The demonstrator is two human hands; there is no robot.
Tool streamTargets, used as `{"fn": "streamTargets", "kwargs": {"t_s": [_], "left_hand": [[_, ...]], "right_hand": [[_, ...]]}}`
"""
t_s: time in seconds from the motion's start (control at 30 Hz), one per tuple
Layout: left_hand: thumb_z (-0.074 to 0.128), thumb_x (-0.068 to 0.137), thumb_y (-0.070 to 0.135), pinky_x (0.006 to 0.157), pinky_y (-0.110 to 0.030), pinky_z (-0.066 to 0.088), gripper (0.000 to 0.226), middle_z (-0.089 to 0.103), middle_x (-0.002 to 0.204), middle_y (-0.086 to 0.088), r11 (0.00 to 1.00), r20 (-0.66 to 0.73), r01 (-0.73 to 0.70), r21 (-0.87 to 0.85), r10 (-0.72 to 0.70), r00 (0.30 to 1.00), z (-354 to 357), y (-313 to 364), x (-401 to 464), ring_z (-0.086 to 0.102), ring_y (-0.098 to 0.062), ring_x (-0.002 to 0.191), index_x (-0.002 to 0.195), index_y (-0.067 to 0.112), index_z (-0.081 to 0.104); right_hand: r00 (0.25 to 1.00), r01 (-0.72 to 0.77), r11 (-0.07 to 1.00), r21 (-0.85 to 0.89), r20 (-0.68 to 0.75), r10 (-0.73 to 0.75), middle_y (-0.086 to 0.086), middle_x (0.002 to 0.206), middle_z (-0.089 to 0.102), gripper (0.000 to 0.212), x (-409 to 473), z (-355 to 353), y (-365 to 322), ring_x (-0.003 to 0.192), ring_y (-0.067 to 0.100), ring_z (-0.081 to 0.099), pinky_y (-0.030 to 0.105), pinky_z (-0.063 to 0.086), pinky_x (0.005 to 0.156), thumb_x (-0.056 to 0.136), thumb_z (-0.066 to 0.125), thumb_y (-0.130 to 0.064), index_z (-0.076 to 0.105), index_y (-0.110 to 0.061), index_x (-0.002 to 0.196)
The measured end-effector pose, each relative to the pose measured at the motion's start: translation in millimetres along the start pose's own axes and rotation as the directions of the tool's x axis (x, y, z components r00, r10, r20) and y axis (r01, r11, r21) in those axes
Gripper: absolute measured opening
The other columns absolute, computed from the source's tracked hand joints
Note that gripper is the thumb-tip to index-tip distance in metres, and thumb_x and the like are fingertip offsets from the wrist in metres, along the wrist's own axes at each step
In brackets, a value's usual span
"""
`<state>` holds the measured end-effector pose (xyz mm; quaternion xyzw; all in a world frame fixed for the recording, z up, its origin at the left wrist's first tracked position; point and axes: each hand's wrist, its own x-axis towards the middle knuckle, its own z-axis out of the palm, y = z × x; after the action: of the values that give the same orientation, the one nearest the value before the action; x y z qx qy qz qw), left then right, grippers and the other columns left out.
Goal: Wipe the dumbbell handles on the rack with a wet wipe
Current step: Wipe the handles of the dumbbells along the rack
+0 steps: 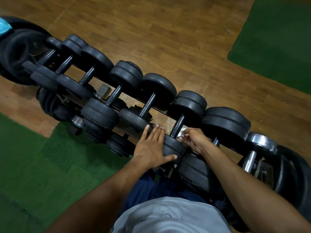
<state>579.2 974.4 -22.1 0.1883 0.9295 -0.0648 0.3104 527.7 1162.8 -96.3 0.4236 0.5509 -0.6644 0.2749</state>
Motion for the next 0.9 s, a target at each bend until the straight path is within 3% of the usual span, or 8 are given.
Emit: {"fn": "streamTargets", "kwargs": {"t_s": [0.1,0.4,0.5,0.6,0.67,0.73,0.8,0.9], "left_hand": [[0.007,0.083,0.093,0.119,-0.053,-0.023,0.115,-0.017,0.17,-0.007,1.0,-0.008,0.004,0.0,-0.004,1.0,0,0,0,-0.027,-0.02,0.153,0.153,0.007,-0.023],[0.007,0.083,0.093,0.12,-0.054,-0.021,0.112,-0.017,0.17,-0.008,1.0,-0.011,0.005,0.008,-0.005,1.0,1,0,-1,-0.026,-0.02,0.153,0.148,0.009,-0.026],[0.007,0.082,0.094,0.12,-0.054,-0.021,0.115,-0.016,0.17,-0.008,1.0,-0.016,0.008,0.006,-0.007,1.0,1,0,-1,-0.025,-0.02,0.154,0.153,0.008,-0.023],[0.007,0.083,0.093,0.12,-0.053,-0.022,0.116,-0.016,0.17,-0.008,1.0,-0.021,0.009,0.003,-0.009,1.0,1,0,-1,-0.024,-0.02,0.154,0.156,0.008,-0.02],[0.008,0.083,0.093,0.12,-0.053,-0.022,0.116,-0.015,0.17,-0.008,1.0,-0.026,0.009,-0.003,-0.009,1.0,2,0,0,-0.024,-0.02,0.154,0.156,0.007,-0.02],[0.009,0.082,0.094,0.119,-0.052,-0.024,0.118,-0.014,0.17,-0.008,1.0,-0.036,0.011,-0.01,-0.011,0.999,4,1,0,-0.024,-0.019,0.154,0.157,0.007,-0.019],[0.009,0.082,0.094,0.119,-0.052,-0.025,0.118,-0.015,0.17,-0.008,1.0,-0.038,0.011,-0.016,-0.012,0.999,4,1,0,-0.024,-0.019,0.154,0.158,0.008,-0.018],[0.01,0.082,0.094,0.119,-0.052,-0.025,0.118,-0.015,0.17,-0.008,1.0,-0.041,0.012,-0.015,-0.013,0.999,3,0,-1,-0.024,-0.02,0.154,0.157,0.008,-0.018]], "right_hand": [[1.0,-0.001,1.0,-0.015,0.01,0.001,0.01,0.069,0.052,0.023,0,2,2,0.06,0.017,0.055,0.026,0.059,0.058,0.091,0.049,0.011,0.053,-0.007,0.078],[0.96,0.274,0.961,0.046,0.047,-0.276,0.0,0.087,0.055,0.029,-6,8,-6,0.089,0.012,0.055,0.029,0.044,0.091,0.091,0.045,0.012,0.056,-0.015,0.088],[0.923,0.38,0.912,-0.157,0.009,-0.384,-0.003,0.101,0.066,0.021,-4,3,-4,0.097,0.011,0.061,0.031,0.047,0.096,0.092,0.055,-0.002,0.065,-0.014,0.105],[0.812,0.496,0.658,-0.567,0.033,-0.583,-0.001,0.102,0.068,0.025,-22,-1,-7,0.087,0.012,0.062,0.027,0.047,0.072,0.091,0.054,-0.009,0.067,-0.02,0.11],[0.7,0.557,0.393,-0.732,0.158,-0.697,0.005,0.117,0.066,0.031,-27,0,-6,0.103,0.02,0.061,0.023,0.044,0.084,0.091,0.052,-0.005,0.067,-0.016,0.115],[0.635,0.542,0.145,-0.828,0.29,-0.716,0.007,0.135,0.057,0.044,-24,-1,-4,0.117,0.026,0.056,0.029,0.045,0.097,0.091,0.05,-0.002,0.059,-0.014,0.133],[0.595,0.492,-0.074,-0.867,0.397,-0.699,0.003,0.142,0.051,0.052,-19,-4,-5,0.114,0.029,0.056,0.039,0.051,0.094,0.091,0.047,-0.004,0.052,-0.02,0.139],[0.582,0.447,-0.221,-0.867,0.47,-0.664,-0.005,0.145,0.048,0.047,-15,-6,-12,0.112,0.027,0.056,0.04,0.054,0.084,0.095,0.046,-0.011,0.047,-0.027,0.139]]}}
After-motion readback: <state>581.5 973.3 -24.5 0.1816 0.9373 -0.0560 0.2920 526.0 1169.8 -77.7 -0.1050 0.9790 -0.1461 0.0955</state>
